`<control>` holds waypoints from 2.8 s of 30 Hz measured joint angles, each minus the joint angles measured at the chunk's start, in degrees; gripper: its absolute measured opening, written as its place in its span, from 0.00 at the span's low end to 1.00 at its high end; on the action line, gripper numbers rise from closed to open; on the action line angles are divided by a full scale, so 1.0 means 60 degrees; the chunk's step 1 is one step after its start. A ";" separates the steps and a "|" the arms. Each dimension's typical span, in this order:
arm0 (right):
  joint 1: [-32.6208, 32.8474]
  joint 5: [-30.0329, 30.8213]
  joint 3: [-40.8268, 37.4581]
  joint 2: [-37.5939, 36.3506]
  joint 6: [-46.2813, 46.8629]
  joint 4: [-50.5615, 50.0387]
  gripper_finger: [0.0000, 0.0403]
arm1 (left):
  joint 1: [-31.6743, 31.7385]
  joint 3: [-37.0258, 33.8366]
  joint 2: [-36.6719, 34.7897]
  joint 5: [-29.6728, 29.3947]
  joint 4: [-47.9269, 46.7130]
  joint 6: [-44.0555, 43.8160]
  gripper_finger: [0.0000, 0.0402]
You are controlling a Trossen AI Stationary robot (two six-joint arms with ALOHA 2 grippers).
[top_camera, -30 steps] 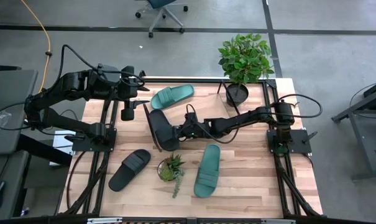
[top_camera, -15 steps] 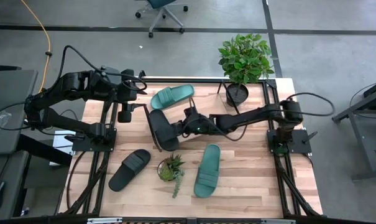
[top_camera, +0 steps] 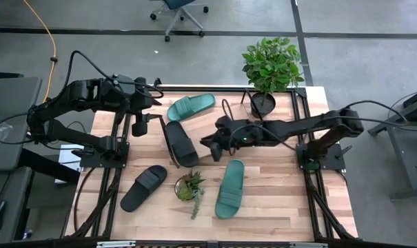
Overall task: Pick and place slides into the shelf
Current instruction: Put the black slipper on the shelf
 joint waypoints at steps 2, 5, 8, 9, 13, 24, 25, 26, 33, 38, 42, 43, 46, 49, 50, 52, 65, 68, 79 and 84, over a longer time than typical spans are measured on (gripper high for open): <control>0.0120 -0.0141 0.0000 -0.0353 -0.0231 -0.0651 0.14 | 0.0001 0.0000 0.0000 -0.0008 -0.0068 -0.0394 0.45; 0.0273 -0.0352 0.0000 -0.0852 -0.0445 -0.1689 0.14 | 0.0002 0.0000 0.0000 0.0205 -0.0601 -0.1244 0.45; 0.0386 -0.0361 0.0000 -0.1235 -0.0656 -0.2654 0.14 | 0.0002 0.0000 0.0000 0.1377 -0.1809 -0.2231 0.45; 0.0416 -0.0361 0.0000 -0.1344 -0.0749 -0.2912 0.14 | -0.0001 0.0000 0.0000 0.1782 -0.2269 -0.2429 0.45; 0.0475 -0.0333 0.0000 -0.1629 -0.1261 -0.3398 0.14 | -0.0152 0.0000 0.0000 0.2295 -0.3797 -0.2808 0.45; 0.0610 -0.0344 -0.0029 -0.1695 -0.1473 -0.3835 0.14 | -0.1689 -0.0051 0.0078 0.2528 -0.3890 -0.4569 0.45; 0.0628 -0.0328 -0.0029 -0.1691 -0.1490 -0.3969 0.14 | -0.1934 -0.0051 0.0084 0.2489 -0.3892 -0.4847 0.45; 0.0631 -0.0328 -0.0033 -0.1691 -0.1505 -0.4041 0.14 | -0.2183 -0.0051 0.0084 0.2414 -0.3889 -0.5161 0.45; 0.0621 -0.0268 -0.0031 -0.1688 -0.1688 -0.4246 0.14 | -0.4237 -0.0051 0.0436 0.1489 -0.3832 -0.7553 0.45; 0.0621 -0.0274 -0.0033 -0.1688 -0.1935 -0.4280 0.14 | -0.5552 -0.0051 0.0915 0.0426 -0.3821 -0.8712 0.45; 0.0617 -0.0374 -0.0033 -0.1688 -0.1937 -0.4473 0.14 | -0.6310 -0.0051 0.1363 0.0174 -0.3808 -0.9422 0.45; 0.0617 -0.0425 -0.0029 -0.1688 -0.1935 -0.4516 0.14 | -0.6505 -0.0051 0.1489 0.0216 -0.3784 -0.9798 0.45; 0.0617 -0.0609 -0.0033 -0.1688 -0.1877 -0.4728 0.14 | -0.7304 -0.0051 0.1883 0.0075 -0.3417 -1.1206 0.45; 0.0617 -0.0694 -0.0033 -0.1688 -0.1898 -0.4749 0.14 | -0.8091 -0.0051 0.2251 -0.0386 -0.3344 -1.2318 0.45; 0.0617 -0.0696 -0.0033 -0.1688 -0.1921 -0.4752 0.14 | -0.8321 -0.0051 0.2364 -0.0541 -0.3412 -1.2666 0.45; 0.0608 -0.0699 -0.0033 -0.1687 -0.2004 -0.4755 0.14 | -0.8766 -0.0051 0.2512 -0.0828 -0.3621 -1.3326 0.45; 0.0443 -0.0709 -0.0033 -0.1684 -0.2509 -0.4760 0.14 | -1.1894 -0.1582 0.2212 -0.2249 -0.3610 -1.8603 0.45; 0.0446 -0.0693 -0.0030 -0.1684 -0.2434 -0.4758 0.14 | -1.2384 -0.2277 0.1951 -0.2380 -0.3028 -1.9052 0.45; 0.0331 -0.0549 -0.0033 -0.1684 -0.2147 -0.4756 0.14 | -1.2442 -0.4486 0.1730 -0.1545 -0.1115 -1.7432 0.45; 0.0276 -0.0199 -0.0033 -0.1680 -0.1888 -0.4754 0.14 | -1.2438 -0.4908 0.1730 -0.1763 -0.1158 -1.4384 0.45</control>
